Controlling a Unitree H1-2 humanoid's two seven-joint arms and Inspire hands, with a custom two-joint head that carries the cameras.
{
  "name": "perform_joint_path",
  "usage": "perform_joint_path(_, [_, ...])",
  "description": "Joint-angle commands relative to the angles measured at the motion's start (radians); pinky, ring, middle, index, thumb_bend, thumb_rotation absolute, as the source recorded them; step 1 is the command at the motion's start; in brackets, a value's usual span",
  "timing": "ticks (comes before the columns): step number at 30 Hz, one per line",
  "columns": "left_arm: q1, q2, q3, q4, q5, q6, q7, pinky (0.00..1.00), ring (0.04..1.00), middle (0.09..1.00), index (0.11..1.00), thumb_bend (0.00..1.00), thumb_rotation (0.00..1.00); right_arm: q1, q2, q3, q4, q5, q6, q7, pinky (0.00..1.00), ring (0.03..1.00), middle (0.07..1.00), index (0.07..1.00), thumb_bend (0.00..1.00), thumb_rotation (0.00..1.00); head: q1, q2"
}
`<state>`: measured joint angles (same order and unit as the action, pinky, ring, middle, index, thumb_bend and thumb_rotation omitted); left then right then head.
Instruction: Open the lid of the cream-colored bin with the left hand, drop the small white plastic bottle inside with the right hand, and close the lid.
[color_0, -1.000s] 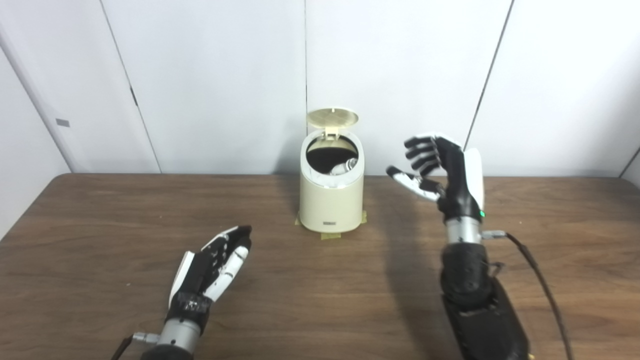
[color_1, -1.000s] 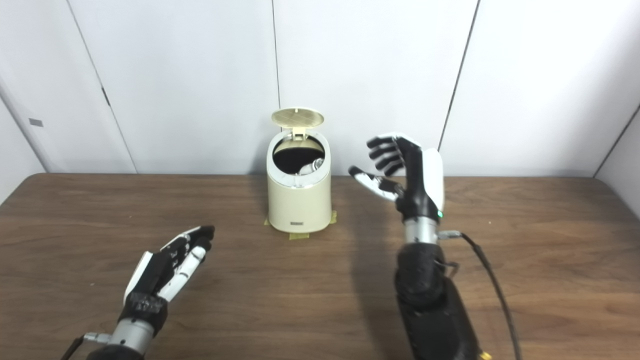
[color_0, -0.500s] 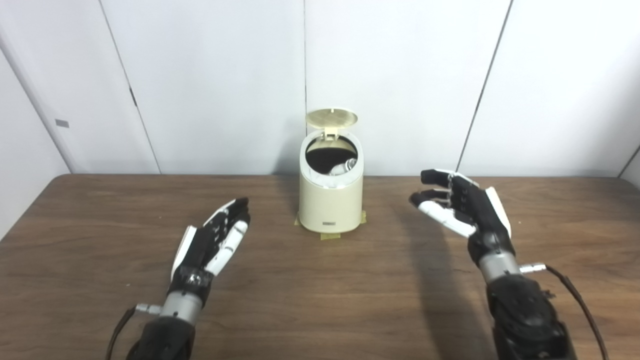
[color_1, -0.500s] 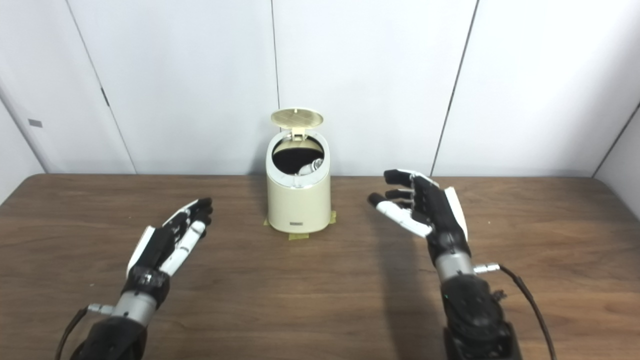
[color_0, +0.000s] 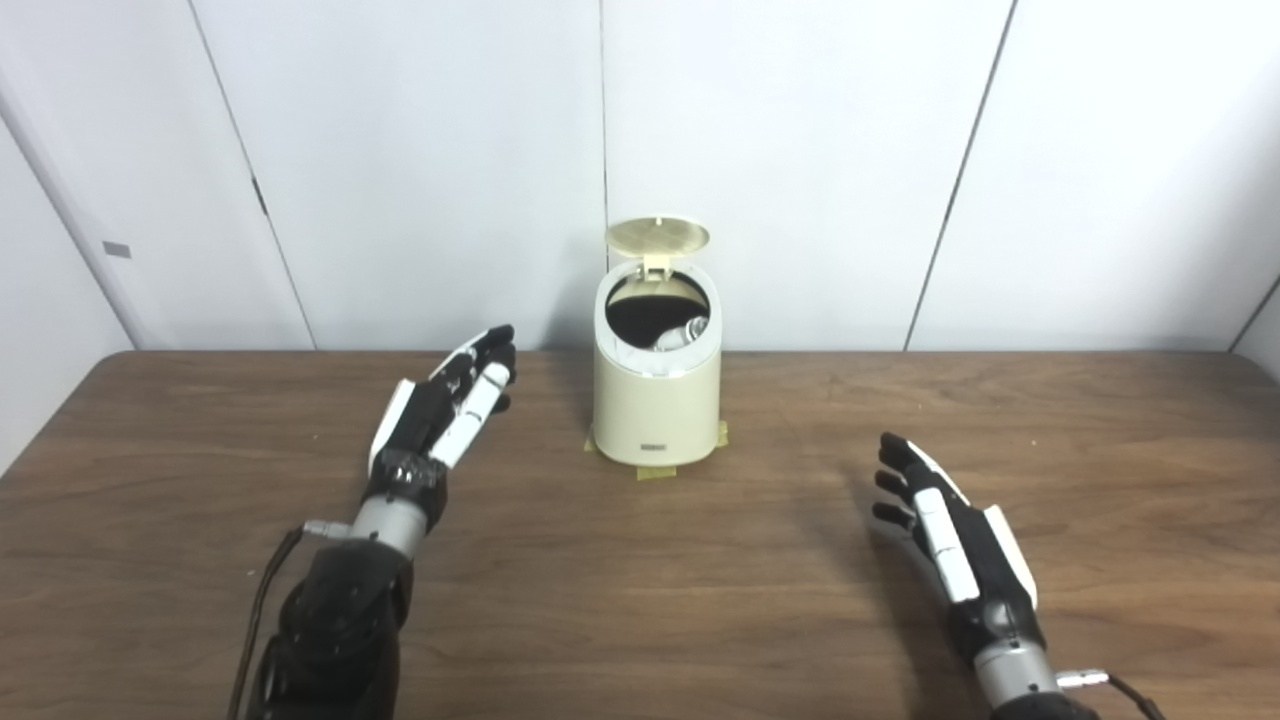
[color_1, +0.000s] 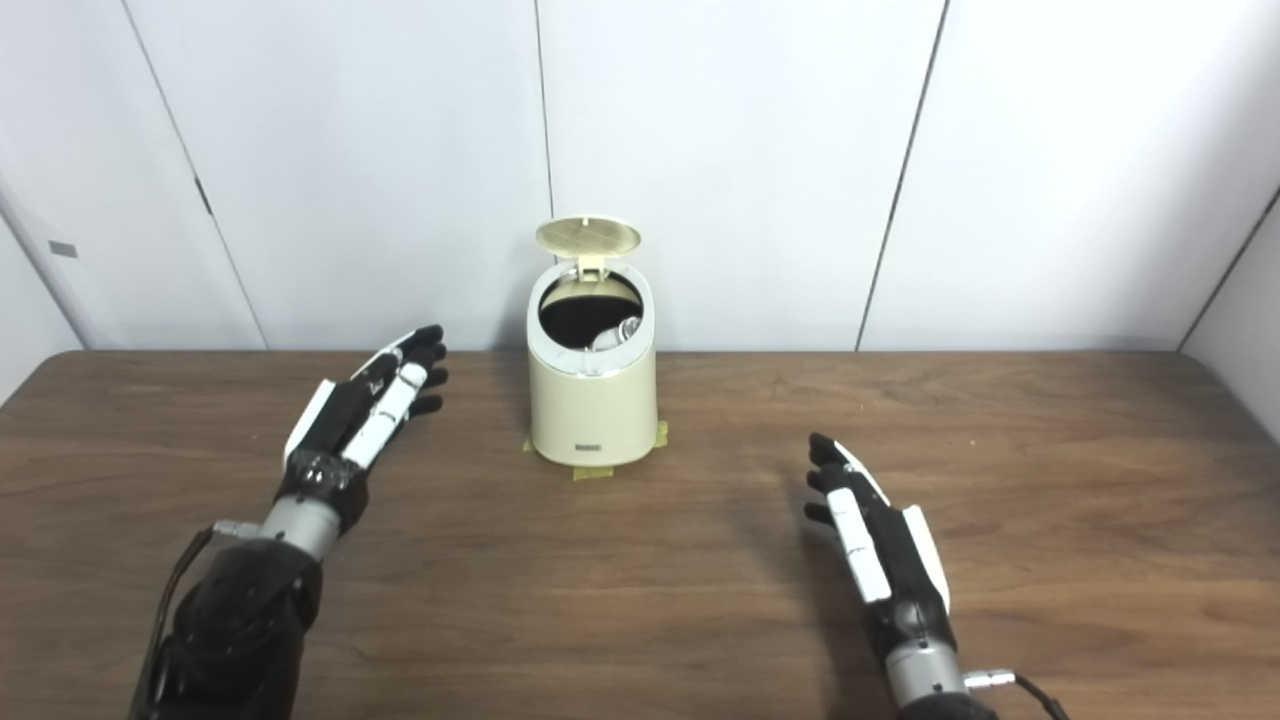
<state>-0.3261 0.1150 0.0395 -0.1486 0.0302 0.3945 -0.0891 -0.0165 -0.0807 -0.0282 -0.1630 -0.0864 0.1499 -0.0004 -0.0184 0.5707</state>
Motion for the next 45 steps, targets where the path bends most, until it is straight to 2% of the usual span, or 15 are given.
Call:
perform_joint_path(1, [-0.072, 0.004, 0.009, 0.000, -0.019, -0.034, 0.005, 0.85, 0.893, 0.913, 0.915, 0.51, 0.75, -0.011, 0.011, -0.015, -0.012, 0.022, -0.069, -0.016, 0.84, 0.906, 0.926, 0.907, 0.58, 0.98, -0.001, -0.004])
perform_joint_path(5, [-0.127, -0.003, 0.017, 0.034, -0.033, -0.041, 0.011, 0.86, 0.899, 0.917, 0.916, 0.52, 0.75, 0.008, 0.036, -0.022, -0.014, 0.033, -0.087, -0.028, 0.86, 0.911, 0.925, 0.903, 0.57, 0.97, 0.000, -0.010])
perform_joint_path(10, [-0.190, 0.000, 0.011, 0.062, -0.034, -0.045, 0.014, 0.87, 0.902, 0.918, 0.920, 0.51, 0.76, 0.026, 0.041, -0.021, -0.001, 0.040, -0.142, -0.031, 0.86, 0.915, 0.928, 0.907, 0.54, 1.00, 0.010, -0.027])
perform_joint_path(15, [-0.253, -0.001, 0.014, 0.102, -0.041, -0.047, 0.014, 0.86, 0.897, 0.907, 0.910, 0.51, 0.76, 0.039, 0.047, -0.036, 0.010, 0.076, -0.170, -0.035, 0.86, 0.928, 0.934, 0.916, 0.57, 1.00, 0.019, -0.048])
perform_joint_path(22, [-0.320, 0.001, -0.001, 0.148, -0.027, -0.066, 0.016, 0.86, 0.896, 0.900, 0.895, 0.53, 0.76, 0.056, 0.050, -0.035, -0.003, 0.070, -0.166, -0.042, 0.85, 0.913, 0.914, 0.909, 0.61, 0.97, 0.023, -0.067])
perform_joint_path(26, [-0.355, 0.004, -0.015, 0.190, -0.020, -0.098, 0.013, 0.86, 0.897, 0.906, 0.895, 0.51, 0.77, 0.066, 0.051, -0.031, -0.004, 0.060, -0.177, -0.047, 0.84, 0.907, 0.906, 0.907, 0.61, 0.96, 0.024, -0.074])
perform_joint_path(29, [-0.390, 0.007, -0.031, 0.230, -0.009, -0.115, 0.008, 0.85, 0.894, 0.900, 0.890, 0.51, 0.79, 0.072, 0.053, -0.029, -0.007, 0.055, -0.179, -0.048, 0.83, 0.898, 0.900, 0.907, 0.62, 0.96, 0.023, -0.078])
perform_joint_path(33, [-0.435, 0.033, -0.084, 0.287, 0.044, -0.153, -0.004, 0.85, 0.886, 0.888, 0.883, 0.50, 0.85, 0.079, 0.056, -0.026, -0.018, 0.043, -0.173, -0.052, 0.81, 0.885, 0.893, 0.903, 0.62, 0.96, 0.022, -0.078])
perform_joint_path(37, [-0.470, 0.047, -0.137, 0.336, 0.107, -0.182, -0.001, 0.86, 0.888, 0.879, 0.853, 0.56, 0.81, 0.081, 0.050, -0.013, -0.021, -0.010, -0.186, -0.064, 0.80, 0.875, 0.885, 0.901, 0.61, 0.99, 0.022, -0.080])
perform_joint_path(40, [-0.494, 0.058, -0.176, 0.370, 0.153, -0.207, -0.007, 0.84, 0.880, 0.870, 0.839, 0.57, 0.82, 0.078, 0.052, -0.005, -0.020, -0.040, -0.190, -0.070, 0.78, 0.869, 0.878, 0.899, 0.61, 1.00, 0.018, -0.079])
perform_joint_path(45, [-0.529, 0.061, -0.214, 0.400, 0.193, -0.194, -0.028, 0.87, 0.890, 0.865, 0.817, 0.57, 0.79, 0.081, 0.062, 0.006, -0.027, -0.062, -0.183, -0.079, 0.75, 0.847, 0.863, 0.893, 0.59, 1.00, 0.014, -0.078])
